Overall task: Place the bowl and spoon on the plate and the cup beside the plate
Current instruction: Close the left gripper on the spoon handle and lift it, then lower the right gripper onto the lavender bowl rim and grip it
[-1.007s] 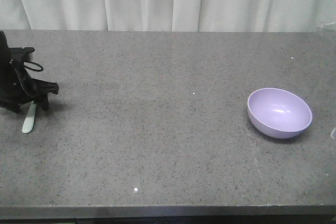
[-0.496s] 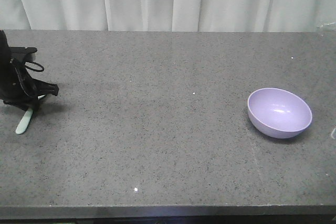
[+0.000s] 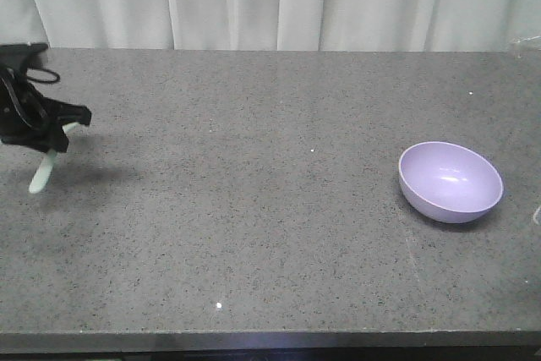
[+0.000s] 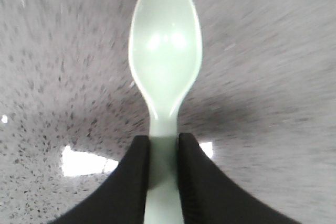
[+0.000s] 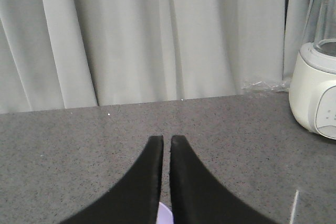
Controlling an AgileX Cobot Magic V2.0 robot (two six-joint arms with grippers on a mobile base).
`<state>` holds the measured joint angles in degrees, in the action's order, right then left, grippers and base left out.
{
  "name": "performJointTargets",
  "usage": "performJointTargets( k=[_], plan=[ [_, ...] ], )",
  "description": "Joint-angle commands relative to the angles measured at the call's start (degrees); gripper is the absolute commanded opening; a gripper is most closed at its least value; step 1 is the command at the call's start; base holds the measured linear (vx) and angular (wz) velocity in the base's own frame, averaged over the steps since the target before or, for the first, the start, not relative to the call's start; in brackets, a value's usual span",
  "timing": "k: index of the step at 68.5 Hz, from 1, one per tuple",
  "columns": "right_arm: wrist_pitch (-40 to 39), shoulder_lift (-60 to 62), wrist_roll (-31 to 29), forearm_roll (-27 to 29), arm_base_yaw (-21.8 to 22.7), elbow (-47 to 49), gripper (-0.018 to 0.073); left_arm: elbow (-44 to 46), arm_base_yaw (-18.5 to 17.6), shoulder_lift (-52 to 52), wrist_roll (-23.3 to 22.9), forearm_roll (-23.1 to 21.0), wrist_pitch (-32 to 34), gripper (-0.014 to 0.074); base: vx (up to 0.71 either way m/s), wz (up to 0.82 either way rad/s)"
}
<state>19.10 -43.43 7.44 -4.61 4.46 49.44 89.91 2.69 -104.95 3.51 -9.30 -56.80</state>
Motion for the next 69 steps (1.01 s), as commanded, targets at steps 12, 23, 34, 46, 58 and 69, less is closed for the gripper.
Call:
performJointTargets(
  k=[12, 23, 34, 46, 58, 69],
  plan=[
    [5.8, -12.5, -4.7, 1.3, -0.1, 15.0, 0.0261, 1.6, -0.2, 16.7, 5.8, -12.7, 6.4, -0.0008, 0.00, 0.00],
    [10.2, -20.5, -5.8, 2.6, -0.1, 18.9, 0.0477, 1.6, -0.2, 23.0, 7.4, -15.2, 6.9, -0.0008, 0.00, 0.00],
    [12.0, -28.4, -5.7, 1.6, 0.0, 18.8, 0.0542, 1.4, -0.2, 27.2, 7.4, -15.2, 6.4, -0.0008, 0.00, 0.00],
    [14.2, -37.1, -5.7, 0.5, 0.0, 18.8, 0.0536, 0.7, -0.2, 29.3, 7.4, -15.0, 5.5, -0.0008, 0.00, 0.00],
    [16.2, -43.1, -5.7, 1.1, 0.0, 18.8, 0.0536, 0.7, -0.2, 29.3, 7.4, -14.9, 3.7, -0.0008, 0.00, 0.00],
    [17.5, -47.6, -5.7, 1.1, 0.0, 18.8, 0.0536, 0.7, -0.2, 29.3, 7.4, -14.9, 3.8, -0.0008, 0.00, 0.00]
  ],
)
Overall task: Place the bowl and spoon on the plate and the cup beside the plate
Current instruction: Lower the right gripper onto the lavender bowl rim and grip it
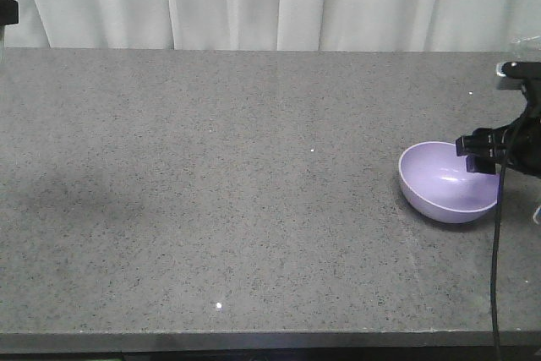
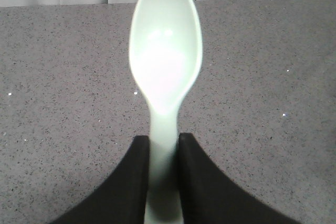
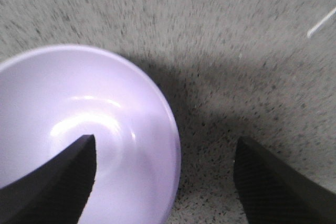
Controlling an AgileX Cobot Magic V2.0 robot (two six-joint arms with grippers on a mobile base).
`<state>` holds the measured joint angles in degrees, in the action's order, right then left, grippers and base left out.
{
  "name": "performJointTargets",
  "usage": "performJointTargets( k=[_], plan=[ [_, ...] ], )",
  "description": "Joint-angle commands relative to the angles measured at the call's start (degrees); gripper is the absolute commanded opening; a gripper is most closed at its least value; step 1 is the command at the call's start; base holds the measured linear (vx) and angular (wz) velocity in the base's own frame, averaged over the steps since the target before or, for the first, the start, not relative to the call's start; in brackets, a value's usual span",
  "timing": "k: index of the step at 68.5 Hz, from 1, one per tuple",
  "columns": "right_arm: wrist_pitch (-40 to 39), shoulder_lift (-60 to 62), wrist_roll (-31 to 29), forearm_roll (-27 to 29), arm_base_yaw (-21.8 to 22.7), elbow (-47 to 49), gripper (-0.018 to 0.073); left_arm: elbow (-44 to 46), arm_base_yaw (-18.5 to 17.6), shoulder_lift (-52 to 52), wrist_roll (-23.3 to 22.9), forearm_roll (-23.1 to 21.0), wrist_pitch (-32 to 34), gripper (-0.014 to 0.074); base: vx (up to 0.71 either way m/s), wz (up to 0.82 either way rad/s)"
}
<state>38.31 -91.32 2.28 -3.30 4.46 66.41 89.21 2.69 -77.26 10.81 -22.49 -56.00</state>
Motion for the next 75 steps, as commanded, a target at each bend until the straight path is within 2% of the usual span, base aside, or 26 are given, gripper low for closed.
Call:
performJointTargets(
  k=[1, 17, 24, 31, 40, 44, 60, 69, 75],
  plan=[
    [-1.8, 0.0, -0.5, -0.2, 0.0, 1.9, 0.0536, 1.4, -0.2, 1.6, 0.1, -1.7, 3.0, -0.0008, 0.00, 0.00],
    [-1.2, -3.7, -0.6, 0.0, 0.0, 1.9, 0.0532, 1.4, -0.2, 1.6, 0.1, -1.7, 3.2, -0.0008, 0.00, 0.00],
    [-0.8, -5.3, -0.6, 0.0, 0.0, 1.9, 0.0488, 1.4, -0.2, 1.6, 0.1, -1.7, 3.2, -0.0008, 0.00, 0.00],
    [-1.1, -5.6, -0.5, 0.0, 0.0, 1.9, 0.0358, 1.4, -0.2, 1.6, 0.1, -1.7, 3.2, -0.0008, 0.00, 0.00],
    [-2.4, -5.6, -0.6, -0.4, 0.0, 1.9, 0.0078, 1.4, -0.2, 1.6, 0.1, -1.7, 3.3, -0.0008, 0.00, 0.00],
    [-2.8, -5.6, -0.6, -0.4, 0.0, 1.9, -0.0020, 1.4, -0.2, 1.6, 0.1, -1.7, 3.3, -0.0008, 0.00, 0.00],
    [-2.1, -1.4, -0.6, 0.1, -0.1, 2.1, -0.0011, 1.4, -0.2, 1.6, 0.1, -1.7, 2.9, -0.0008, 0.00, 0.00],
    [-0.7, 7.3, -2.3, 4.1, -0.1, 2.1, -0.0011, 1.4, -0.2, 1.6, 0.1, -1.7, 2.7, -0.0008, 0.00, 0.00],
    [-0.1, 14.3, -5.8, 8.7, -0.1, 2.1, -0.0011, 1.4, -0.2, 1.6, 0.1, -1.7, 2.7, -0.0008, 0.00, 0.00]
  ],
)
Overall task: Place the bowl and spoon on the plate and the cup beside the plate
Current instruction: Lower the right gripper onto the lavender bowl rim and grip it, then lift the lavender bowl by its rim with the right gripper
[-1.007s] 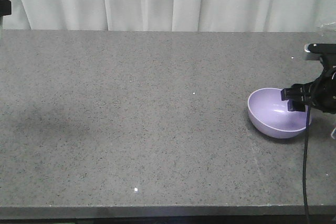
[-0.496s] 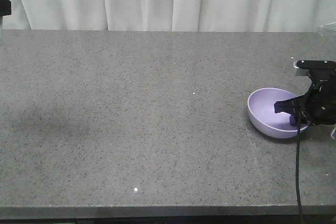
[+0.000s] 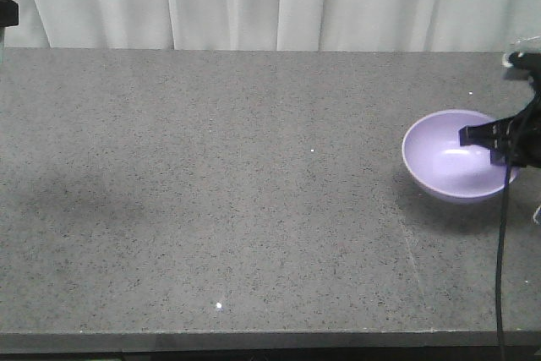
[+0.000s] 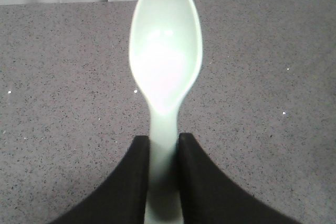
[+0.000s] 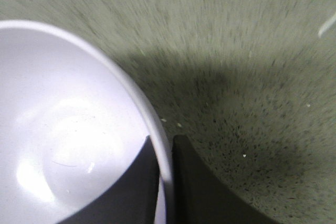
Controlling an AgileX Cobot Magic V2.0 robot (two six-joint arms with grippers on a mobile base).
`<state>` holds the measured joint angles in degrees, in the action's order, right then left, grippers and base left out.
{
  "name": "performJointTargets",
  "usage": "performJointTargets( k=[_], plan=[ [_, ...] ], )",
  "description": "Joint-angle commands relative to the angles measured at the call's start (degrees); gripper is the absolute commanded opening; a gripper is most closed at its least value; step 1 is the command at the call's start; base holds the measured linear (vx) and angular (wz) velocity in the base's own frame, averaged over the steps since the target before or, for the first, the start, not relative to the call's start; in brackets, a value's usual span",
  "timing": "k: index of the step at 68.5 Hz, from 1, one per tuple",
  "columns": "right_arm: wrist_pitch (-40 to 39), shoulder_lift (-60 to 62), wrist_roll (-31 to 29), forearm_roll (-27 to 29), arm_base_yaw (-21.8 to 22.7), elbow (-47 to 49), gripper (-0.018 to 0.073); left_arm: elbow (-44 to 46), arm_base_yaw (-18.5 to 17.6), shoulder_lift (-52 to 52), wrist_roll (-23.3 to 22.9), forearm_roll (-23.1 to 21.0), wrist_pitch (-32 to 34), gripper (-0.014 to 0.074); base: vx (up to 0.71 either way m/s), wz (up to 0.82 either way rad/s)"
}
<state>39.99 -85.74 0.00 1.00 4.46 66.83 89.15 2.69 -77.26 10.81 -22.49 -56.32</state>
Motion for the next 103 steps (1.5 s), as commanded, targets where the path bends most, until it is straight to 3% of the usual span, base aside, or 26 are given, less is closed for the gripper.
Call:
performJointTargets(
  k=[1, 10, 19, 103],
  plan=[
    [-1.8, 9.9, -4.1, 5.8, -0.1, 1.6, -0.0011, 1.4, -0.2, 1.6, 0.1, -1.7, 3.0, -0.0008, 0.00, 0.00],
    [-1.4, 19.2, -9.9, 13.2, -0.1, 1.5, -0.0011, 1.4, -0.2, 1.6, 0.1, -1.7, 3.0, -0.0008, 0.00, 0.00],
    [-0.9, 25.1, -11.6, 16.5, -0.1, 1.5, -0.0011, 1.4, -0.2, 1.6, 0.1, -1.7, 3.0, -0.0008, 0.00, 0.00],
    [-0.2, 29.5, -11.6, 16.8, -0.1, 1.5, -0.0011, 1.4, -0.2, 1.6, 0.1, -1.7, 2.6, -0.0008, 0.00, 0.00]
  ],
)
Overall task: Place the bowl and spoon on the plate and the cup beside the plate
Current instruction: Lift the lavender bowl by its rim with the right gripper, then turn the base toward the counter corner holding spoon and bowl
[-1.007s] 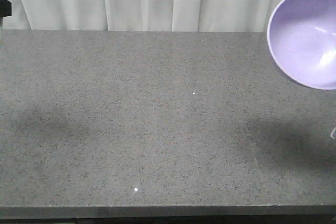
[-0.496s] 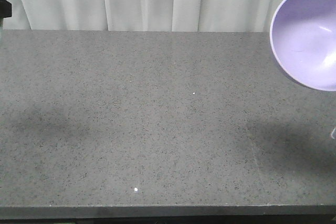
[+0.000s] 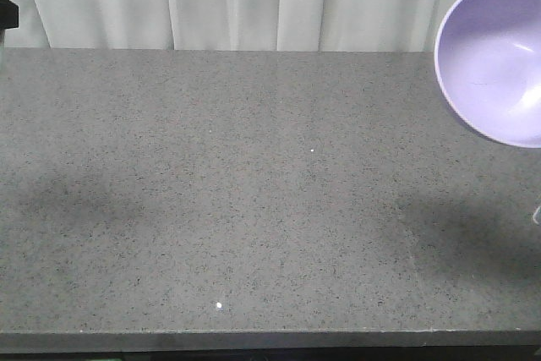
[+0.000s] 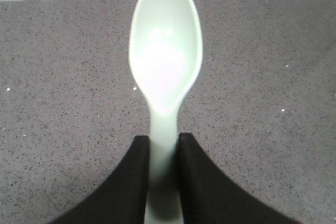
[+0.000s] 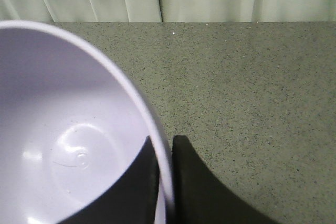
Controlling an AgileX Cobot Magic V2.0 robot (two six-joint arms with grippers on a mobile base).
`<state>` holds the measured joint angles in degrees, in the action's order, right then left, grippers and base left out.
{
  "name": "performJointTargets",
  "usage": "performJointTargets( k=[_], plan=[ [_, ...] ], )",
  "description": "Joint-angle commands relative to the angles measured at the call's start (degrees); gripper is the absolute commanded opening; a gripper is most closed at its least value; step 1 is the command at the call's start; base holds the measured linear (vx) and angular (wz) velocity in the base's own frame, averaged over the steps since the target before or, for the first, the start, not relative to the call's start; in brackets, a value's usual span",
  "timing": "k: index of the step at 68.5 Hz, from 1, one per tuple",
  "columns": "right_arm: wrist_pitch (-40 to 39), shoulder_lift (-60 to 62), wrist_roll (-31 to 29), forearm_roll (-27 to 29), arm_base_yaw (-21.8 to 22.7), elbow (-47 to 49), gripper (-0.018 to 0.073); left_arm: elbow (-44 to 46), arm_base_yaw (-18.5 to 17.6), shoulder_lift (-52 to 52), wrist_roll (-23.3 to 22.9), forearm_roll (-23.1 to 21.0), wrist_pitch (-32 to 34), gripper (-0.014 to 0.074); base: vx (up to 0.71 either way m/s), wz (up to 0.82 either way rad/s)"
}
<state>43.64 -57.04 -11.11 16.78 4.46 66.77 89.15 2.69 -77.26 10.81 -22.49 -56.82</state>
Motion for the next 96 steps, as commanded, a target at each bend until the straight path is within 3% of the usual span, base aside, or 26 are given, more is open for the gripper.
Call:
performJointTargets(
  k=[1, 96],
  plan=[
    [-3.8, 0.8, -0.5, 1.0, -0.1, 1.5, -0.0011, 1.4, -0.2, 1.6, 0.1, -1.7, 3.1, -0.0008, 0.00, 0.00],
    [-3.8, 0.8, -0.5, 1.0, -0.1, 1.5, -0.0011, 1.4, -0.2, 1.6, 0.1, -1.7, 3.1, -0.0007, 0.00, -0.18]
  ],
)
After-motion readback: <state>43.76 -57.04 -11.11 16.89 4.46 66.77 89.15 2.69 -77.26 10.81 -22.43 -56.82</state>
